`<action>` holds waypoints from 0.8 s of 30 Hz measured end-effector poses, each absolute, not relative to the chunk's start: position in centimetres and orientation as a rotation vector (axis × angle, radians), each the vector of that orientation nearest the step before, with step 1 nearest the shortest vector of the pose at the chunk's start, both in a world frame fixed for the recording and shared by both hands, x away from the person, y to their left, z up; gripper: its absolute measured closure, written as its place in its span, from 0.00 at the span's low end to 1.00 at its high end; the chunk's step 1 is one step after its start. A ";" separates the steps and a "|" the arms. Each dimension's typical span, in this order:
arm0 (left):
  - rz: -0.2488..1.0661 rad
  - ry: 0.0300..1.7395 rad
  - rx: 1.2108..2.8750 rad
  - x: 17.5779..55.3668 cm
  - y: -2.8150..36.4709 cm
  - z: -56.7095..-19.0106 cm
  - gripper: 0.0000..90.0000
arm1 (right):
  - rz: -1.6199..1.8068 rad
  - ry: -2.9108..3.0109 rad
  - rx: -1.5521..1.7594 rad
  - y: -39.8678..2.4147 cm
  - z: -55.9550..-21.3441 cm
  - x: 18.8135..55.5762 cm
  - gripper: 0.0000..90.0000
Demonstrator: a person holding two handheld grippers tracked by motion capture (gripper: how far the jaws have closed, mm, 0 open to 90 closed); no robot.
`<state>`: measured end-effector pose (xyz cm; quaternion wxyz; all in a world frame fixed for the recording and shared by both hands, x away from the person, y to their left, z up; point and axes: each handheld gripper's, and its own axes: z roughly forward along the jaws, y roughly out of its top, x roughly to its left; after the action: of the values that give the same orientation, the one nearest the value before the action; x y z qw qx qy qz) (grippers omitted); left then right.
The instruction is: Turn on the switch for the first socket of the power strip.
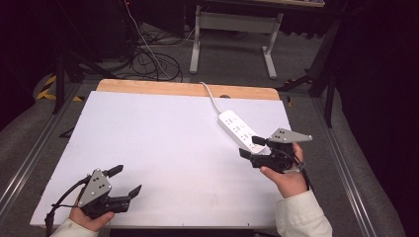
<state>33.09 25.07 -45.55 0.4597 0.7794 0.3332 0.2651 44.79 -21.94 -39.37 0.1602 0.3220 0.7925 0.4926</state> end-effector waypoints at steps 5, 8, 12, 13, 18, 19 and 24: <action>0.651 0.819 1.918 33.1 25.0 -45.5 0.20 | 1.433 2.271 0.893 -22.4 -40.3 43.6 0.36; 0.650 0.818 1.917 33.1 25.1 -45.5 0.20 | 1.445 2.286 0.871 -22.6 -41.0 43.0 0.35; 0.650 0.818 1.915 33.1 25.1 -45.5 0.20 | 1.449 2.317 0.843 -22.6 -41.8 42.4 0.33; 0.651 0.820 1.916 33.1 25.1 -45.5 0.20 | 1.452 2.321 0.834 -22.6 -42.0 42.2 0.32; 0.653 0.818 1.916 33.0 25.1 -45.5 0.20 | 1.482 2.333 0.787 -22.6 -43.0 41.5 0.25; 0.653 0.817 1.916 33.0 25.1 -45.5 0.20 | 1.484 2.337 0.787 -22.6 -43.2 41.4 0.23; 0.653 0.815 1.912 33.0 25.2 -45.5 0.20 | 1.483 2.359 0.786 -22.7 -44.8 41.0 0.21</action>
<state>33.04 25.17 -45.46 0.4632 0.7778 0.3315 0.2656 41.04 -22.74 -44.80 0.1229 0.2695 0.8085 0.5085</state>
